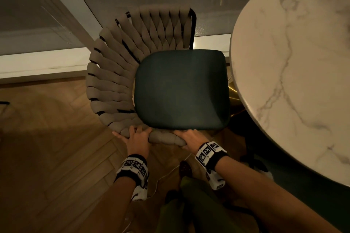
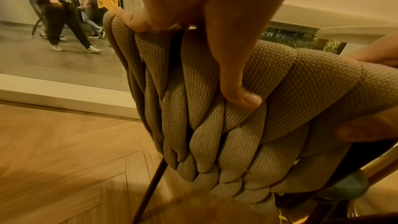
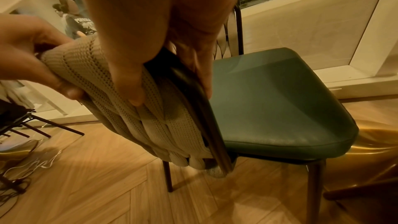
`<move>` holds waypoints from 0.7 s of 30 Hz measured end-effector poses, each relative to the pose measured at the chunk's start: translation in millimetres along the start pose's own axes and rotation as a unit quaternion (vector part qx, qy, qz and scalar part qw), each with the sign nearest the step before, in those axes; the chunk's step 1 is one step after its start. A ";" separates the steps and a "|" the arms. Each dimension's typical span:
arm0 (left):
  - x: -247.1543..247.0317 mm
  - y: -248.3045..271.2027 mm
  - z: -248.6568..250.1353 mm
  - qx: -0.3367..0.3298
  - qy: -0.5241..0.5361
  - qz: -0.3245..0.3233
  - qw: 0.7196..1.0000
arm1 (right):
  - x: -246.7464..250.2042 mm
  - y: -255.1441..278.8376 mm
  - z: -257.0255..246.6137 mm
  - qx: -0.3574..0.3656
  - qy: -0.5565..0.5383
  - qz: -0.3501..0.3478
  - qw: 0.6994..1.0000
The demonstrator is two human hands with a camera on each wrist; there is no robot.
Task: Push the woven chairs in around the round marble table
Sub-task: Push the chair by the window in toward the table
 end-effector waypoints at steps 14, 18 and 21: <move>9.4 -5.6 8.4 0.002 0.003 0.026 1.000 | 14.4 -3.2 7.8 0.001 -0.017 -0.002 1.000; 0.6 -3.4 3.8 -0.008 -0.005 0.027 1.000 | 5.8 -0.2 6.8 -0.015 -0.028 0.012 0.999; -5.2 -0.5 -2.3 -0.031 0.013 0.031 0.999 | 3.8 13.5 3.5 -0.035 -0.035 0.035 0.998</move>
Point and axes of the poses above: each hand's wrist, its own y-axis away from the middle knuckle, its own x-axis out of the back of the hand, z = x × y, the point moved 8 cm from there along -y, towards the middle knuckle, and after that the axes turned 10 degrees about -y, right-handed, at the moved point
